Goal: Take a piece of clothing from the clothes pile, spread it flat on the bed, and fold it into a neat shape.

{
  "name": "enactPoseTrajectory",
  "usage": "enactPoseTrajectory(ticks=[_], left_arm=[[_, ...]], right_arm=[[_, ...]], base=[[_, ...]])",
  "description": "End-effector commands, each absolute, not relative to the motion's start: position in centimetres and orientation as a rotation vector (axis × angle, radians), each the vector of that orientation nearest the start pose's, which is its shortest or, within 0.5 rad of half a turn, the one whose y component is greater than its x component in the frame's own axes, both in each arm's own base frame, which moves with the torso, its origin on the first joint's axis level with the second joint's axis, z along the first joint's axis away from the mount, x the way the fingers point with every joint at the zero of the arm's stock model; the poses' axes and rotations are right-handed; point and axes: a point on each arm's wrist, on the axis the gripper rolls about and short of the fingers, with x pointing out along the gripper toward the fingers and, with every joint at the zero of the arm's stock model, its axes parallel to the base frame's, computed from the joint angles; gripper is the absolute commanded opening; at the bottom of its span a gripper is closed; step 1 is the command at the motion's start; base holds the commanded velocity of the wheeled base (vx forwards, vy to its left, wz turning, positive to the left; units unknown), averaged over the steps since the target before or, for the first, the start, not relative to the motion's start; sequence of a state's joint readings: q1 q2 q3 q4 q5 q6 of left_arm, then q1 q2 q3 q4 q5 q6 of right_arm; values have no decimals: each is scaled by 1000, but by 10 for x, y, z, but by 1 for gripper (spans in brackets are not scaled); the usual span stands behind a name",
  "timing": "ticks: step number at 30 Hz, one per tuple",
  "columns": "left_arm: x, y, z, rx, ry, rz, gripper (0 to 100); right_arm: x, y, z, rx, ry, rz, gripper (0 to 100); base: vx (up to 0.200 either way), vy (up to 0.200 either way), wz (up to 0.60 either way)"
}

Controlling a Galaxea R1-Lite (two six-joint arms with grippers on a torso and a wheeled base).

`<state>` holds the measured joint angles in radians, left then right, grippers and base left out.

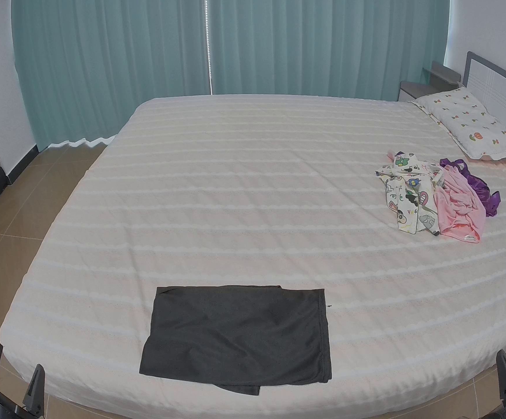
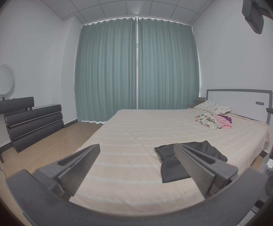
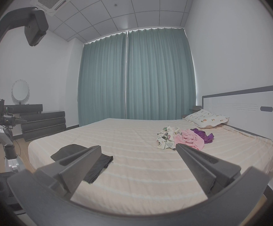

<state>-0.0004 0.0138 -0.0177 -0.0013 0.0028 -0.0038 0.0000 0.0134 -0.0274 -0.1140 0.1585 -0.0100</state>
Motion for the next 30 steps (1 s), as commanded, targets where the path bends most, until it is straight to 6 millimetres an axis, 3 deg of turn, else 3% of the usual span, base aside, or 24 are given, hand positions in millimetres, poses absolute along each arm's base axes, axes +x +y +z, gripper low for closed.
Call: enactPoseTrajectory(ticks=[1, 16, 30], left_arm=[[-22, 0, 76, -3, 5, 3, 100], [-22, 0, 76, -3, 5, 3, 100], [-22, 0, 76, -5, 3, 3, 100]], right_arm=[[-24, 3, 83, 37, -57, 151, 100], [-23, 1, 76, -52, -6, 35, 100], [-23, 0, 75, -9, 3, 26, 100]], base=[[0, 0, 0], [0, 0, 0], [0, 0, 0]])
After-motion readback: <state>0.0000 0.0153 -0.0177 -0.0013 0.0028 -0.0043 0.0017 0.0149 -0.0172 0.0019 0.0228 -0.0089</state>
